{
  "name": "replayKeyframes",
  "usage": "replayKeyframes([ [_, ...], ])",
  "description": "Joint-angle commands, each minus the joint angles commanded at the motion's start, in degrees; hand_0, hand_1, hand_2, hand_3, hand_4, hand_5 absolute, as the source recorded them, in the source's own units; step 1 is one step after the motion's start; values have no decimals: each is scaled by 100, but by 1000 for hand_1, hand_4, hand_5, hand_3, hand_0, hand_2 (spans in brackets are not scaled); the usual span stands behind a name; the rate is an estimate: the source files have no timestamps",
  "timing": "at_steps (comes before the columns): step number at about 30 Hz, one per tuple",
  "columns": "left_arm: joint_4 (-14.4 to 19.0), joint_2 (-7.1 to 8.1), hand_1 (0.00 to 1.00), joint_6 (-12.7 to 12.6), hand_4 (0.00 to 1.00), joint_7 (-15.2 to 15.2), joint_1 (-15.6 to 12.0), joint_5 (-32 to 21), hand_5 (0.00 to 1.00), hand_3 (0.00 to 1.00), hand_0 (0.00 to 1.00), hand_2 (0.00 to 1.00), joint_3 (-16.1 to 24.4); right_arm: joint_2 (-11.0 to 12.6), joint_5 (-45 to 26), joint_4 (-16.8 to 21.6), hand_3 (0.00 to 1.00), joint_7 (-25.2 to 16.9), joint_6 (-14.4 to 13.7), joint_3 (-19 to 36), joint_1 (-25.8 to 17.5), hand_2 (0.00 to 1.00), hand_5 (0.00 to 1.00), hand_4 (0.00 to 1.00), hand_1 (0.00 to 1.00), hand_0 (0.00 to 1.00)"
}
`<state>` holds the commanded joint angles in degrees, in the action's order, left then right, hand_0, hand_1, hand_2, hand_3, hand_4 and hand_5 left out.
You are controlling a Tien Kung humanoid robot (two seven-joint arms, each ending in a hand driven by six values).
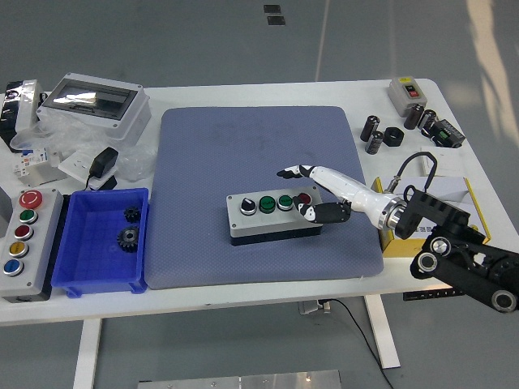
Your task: Pick up the button,place it on the desk,press the button,press the button
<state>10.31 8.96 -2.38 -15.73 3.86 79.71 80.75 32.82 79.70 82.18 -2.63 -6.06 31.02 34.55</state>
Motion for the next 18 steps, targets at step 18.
replayKeyframes([
  [18, 0, 11, 514, 2, 598, -23, -23, -74, 222, 586, 626, 529, -19, 578, -921, 1190, 848, 2825, 2752, 845, 1018, 771, 2, 341, 712, 660],
])
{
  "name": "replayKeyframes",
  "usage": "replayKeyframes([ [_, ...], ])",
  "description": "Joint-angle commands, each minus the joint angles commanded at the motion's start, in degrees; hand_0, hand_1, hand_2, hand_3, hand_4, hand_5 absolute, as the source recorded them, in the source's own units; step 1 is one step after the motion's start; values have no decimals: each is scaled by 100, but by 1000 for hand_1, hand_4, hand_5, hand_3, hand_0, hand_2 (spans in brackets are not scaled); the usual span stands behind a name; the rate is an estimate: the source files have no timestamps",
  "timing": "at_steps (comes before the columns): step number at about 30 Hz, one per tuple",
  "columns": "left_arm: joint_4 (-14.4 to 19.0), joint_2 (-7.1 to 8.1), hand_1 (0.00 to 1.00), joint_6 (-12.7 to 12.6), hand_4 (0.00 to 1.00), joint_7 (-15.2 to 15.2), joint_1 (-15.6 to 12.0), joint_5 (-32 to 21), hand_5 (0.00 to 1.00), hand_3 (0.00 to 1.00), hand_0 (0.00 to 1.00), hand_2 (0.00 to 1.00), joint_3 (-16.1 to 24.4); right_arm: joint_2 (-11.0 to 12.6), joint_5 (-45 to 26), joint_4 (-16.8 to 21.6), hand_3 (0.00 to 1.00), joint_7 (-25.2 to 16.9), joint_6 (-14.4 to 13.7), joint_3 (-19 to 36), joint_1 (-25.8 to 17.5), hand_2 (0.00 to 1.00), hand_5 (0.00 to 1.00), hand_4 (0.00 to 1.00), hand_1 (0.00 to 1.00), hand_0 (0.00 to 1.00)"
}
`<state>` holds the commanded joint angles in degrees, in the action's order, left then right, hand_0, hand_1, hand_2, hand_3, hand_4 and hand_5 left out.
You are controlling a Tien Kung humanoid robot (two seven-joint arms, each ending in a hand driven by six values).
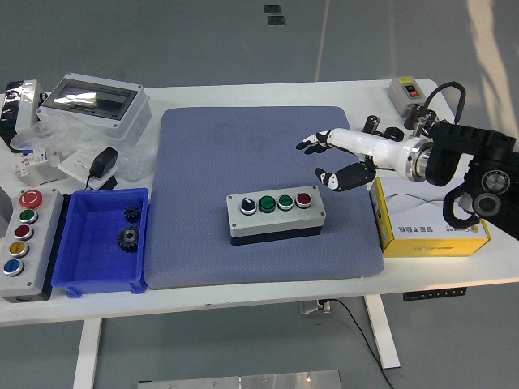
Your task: Pick up the button,place it on the desk,press the button,press the button
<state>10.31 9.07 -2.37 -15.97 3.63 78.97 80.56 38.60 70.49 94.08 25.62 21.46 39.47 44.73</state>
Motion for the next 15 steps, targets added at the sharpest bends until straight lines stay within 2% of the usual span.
replayKeyframes([
  [2, 0, 0, 514, -1, 598, -4, -4, -8, 222, 586, 626, 529, -3, -14, -100, -16, 848, 146, 262, -17, 52, 771, 2, 341, 712, 660],
  [3, 0, -1, 512, -1, 597, -5, -5, -12, 222, 587, 626, 529, -5, -21, -130, -23, 800, 179, 354, -23, 65, 319, 122, 336, 144, 37],
  [5, 0, -2, 512, -1, 597, -8, -6, -18, 222, 587, 626, 529, -8, -63, -172, -55, 800, 227, 555, -32, 96, 319, 122, 336, 144, 37],
  [7, 0, -1, 512, -2, 597, -10, -5, -20, 222, 587, 626, 529, -9, -109, -192, -97, 800, 243, 631, -42, 122, 319, 122, 336, 144, 37],
  [8, 0, 0, 512, -1, 597, -10, -5, -20, 222, 587, 626, 529, -10, -135, -198, -127, 800, 248, 647, -57, 140, 319, 122, 336, 144, 37],
  [9, 0, 2, 512, -2, 596, -10, -5, -22, 219, 586, 626, 527, -11, -159, -204, -157, 806, 251, 653, -73, 156, 259, 70, 242, 106, 54],
  [14, 0, 10, 512, -1, 596, -10, 0, -11, 219, 586, 626, 527, -7, -321, -209, -349, 806, 254, 602, -225, 265, 259, 70, 242, 106, 54],
  [15, 0, 10, 513, -1, 596, -10, 1, -12, 218, 586, 626, 527, -8, -357, -212, -383, 807, 253, 589, -267, 288, 233, 50, 208, 96, 53],
])
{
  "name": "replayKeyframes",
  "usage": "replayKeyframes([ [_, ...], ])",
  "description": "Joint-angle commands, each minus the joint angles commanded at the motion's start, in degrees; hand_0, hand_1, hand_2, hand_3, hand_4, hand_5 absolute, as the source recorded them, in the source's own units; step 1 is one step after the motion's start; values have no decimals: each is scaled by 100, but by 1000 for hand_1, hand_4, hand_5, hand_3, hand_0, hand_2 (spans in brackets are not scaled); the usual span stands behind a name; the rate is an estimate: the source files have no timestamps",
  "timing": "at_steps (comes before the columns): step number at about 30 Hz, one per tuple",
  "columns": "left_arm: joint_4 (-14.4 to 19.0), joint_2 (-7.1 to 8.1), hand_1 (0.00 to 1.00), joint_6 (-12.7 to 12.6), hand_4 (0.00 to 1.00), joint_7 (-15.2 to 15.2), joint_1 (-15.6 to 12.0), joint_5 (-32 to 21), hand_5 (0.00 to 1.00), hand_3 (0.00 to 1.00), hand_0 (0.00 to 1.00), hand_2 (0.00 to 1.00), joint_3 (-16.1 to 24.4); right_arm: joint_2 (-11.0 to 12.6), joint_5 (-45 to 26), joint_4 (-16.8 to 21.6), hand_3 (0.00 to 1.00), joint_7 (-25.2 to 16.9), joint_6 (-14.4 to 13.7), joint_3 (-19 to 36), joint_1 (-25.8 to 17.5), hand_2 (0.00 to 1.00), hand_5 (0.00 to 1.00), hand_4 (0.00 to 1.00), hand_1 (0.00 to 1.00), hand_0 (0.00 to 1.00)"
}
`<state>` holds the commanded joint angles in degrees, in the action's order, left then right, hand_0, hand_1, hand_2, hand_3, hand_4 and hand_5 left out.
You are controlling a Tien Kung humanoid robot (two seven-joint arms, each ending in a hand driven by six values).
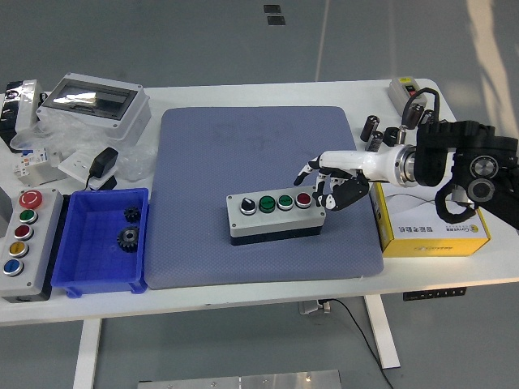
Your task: Pick up the button,place it on the desk,press the button,press the button
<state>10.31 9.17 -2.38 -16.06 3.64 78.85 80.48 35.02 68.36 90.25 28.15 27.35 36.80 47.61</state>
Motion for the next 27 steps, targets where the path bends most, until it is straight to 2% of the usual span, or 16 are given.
replayKeyframes([
  [7, 0, -1, 512, 3, 596, 1, 10, 5, 217, 586, 626, 527, -1, -258, 23, -277, 803, 0, -109, -305, 99, 221, 51, 193, 92, 50],
  [19, 0, 13, 512, 3, 596, 9, 22, 0, 216, 586, 626, 526, -8, -457, 47, -658, 795, -38, -314, -596, 62, 209, 64, 182, 84, 44],
  [27, 0, 10, 512, -3, 596, 21, 19, -42, 215, 586, 626, 526, -22, -506, 78, -720, 788, -117, -515, -680, 19, 205, 68, 181, 83, 42],
])
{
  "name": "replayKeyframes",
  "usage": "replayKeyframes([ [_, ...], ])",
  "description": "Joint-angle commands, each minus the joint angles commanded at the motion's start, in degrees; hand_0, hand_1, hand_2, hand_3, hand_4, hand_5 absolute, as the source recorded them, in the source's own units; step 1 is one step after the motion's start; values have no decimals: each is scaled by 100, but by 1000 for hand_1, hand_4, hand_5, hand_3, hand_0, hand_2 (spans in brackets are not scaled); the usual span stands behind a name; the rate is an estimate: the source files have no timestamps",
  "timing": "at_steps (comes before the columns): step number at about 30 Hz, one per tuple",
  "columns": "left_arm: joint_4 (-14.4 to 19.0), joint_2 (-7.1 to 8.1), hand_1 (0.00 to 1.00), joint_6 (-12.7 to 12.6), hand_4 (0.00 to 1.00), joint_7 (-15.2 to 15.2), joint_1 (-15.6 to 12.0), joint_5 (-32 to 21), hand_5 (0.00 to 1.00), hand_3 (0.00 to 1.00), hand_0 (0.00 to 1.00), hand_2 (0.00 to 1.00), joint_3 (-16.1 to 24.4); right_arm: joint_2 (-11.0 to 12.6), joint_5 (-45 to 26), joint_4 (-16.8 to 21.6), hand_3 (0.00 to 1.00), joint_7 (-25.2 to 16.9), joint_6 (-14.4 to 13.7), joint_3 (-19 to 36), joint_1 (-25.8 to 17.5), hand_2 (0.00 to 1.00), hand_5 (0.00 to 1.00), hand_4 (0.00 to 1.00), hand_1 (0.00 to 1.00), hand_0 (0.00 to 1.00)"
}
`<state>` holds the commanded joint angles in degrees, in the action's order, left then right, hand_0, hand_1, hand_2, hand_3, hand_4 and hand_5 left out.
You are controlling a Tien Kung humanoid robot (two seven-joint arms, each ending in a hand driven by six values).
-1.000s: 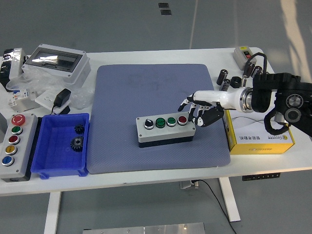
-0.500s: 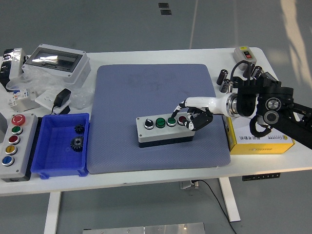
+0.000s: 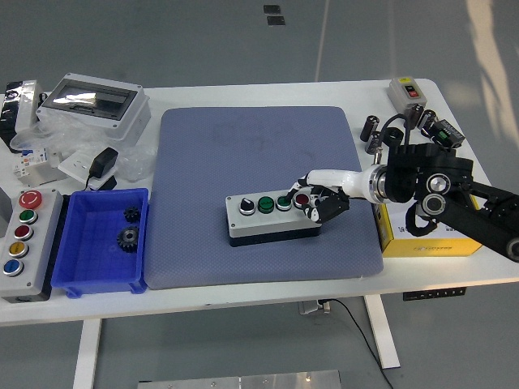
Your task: Pick up the button,place it on the desk,press the button,press the button
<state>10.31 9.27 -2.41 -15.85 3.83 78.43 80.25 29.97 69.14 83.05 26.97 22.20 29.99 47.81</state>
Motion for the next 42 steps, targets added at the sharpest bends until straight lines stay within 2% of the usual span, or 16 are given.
replayKeyframes([
  [3, 0, -5, 512, -1, 597, 1, -7, -11, 215, 585, 626, 526, -7, 70, -158, 129, 780, -80, 100, 233, -48, 202, 67, 186, 80, 42],
  [10, 0, -16, 513, 2, 597, 1, -25, -14, 215, 585, 626, 526, -18, 320, -841, 532, 780, -156, 758, 1230, -503, 201, 67, 188, 79, 42],
  [12, 0, -27, 513, 4, 597, 3, -35, -15, 215, 585, 626, 526, -25, 298, -779, 600, 780, -172, 824, 1633, -751, 201, 67, 188, 79, 42],
  [13, 0, -38, 513, 5, 597, 3, -41, -6, 215, 585, 626, 526, -21, 231, -660, 634, 780, -226, 748, 1832, -889, 201, 67, 188, 79, 42],
  [17, 0, -80, 512, 4, 597, 17, -62, 1, 214, 585, 626, 525, -17, -128, -176, 673, 768, -667, 192, 2644, -1449, 199, 64, 204, 77, 42],
  [20, 0, -108, 512, 1, 597, 32, -79, 10, 214, 585, 626, 525, -10, -519, 277, 593, 768, -1240, -514, 3333, -1987, 199, 64, 204, 77, 42],
  [21, 0, -112, 512, 0, 597, 36, -84, 19, 214, 586, 626, 525, -4, -646, 433, 563, 775, -1457, -754, 3558, -2168, 211, 123, 259, 77, 31],
  [26, 0, -126, 512, -3, 597, 45, -108, 24, 214, 586, 626, 525, -2, -1190, 981, 461, 775, -2394, -1806, 4422, -2941, 211, 123, 259, 77, 31],
  [27, 0, -130, 512, -3, 598, 44, -114, 21, 215, 586, 626, 526, -5, -1267, 968, 421, 779, -2565, -2013, 4562, -3082, 281, 235, 487, 90, 46],
  [30, 0, -153, 512, -2, 598, 41, -134, 7, 215, 586, 626, 526, -17, -1470, 636, 228, 779, -3131, -2715, 4993, -3557, 281, 235, 487, 90, 46],
  [32, 0, -165, 512, -1, 598, 37, -143, 4, 215, 586, 626, 526, -20, -1531, 418, 103, 779, -3423, -3075, 5172, -3788, 281, 235, 487, 90, 46],
  [33, 0, -171, 512, 0, 598, 35, -146, 1, 214, 586, 626, 526, -22, -1551, 293, 25, 766, -3556, -3219, 5229, -3892, 488, 273, 584, 317, 206],
  [36, 0, -181, 512, 4, 598, 36, -148, -4, 214, 586, 626, 526, -24, -1586, -170, -198, 766, -3999, -3650, 5337, -4113, 488, 273, 584, 317, 206],
  [38, 0, -182, 512, 6, 598, 38, -143, 1, 214, 586, 626, 526, -20, -1601, -475, -313, 766, -4228, -3739, 5384, -4147, 488, 273, 584, 317, 206],
  [39, 0, -182, 512, 7, 598, 40, -141, 0, 213, 588, 626, 528, -20, -1610, -623, -365, 825, -4320, -3723, 5406, -4158, 744, 467, 742, 726, 674],
  [42, 0, -188, 512, 12, 598, 40, -141, 7, 213, 588, 626, 528, -17, -1636, -1112, -496, 825, -4482, -3583, 5453, -4192, 744, 467, 742, 726, 674],
])
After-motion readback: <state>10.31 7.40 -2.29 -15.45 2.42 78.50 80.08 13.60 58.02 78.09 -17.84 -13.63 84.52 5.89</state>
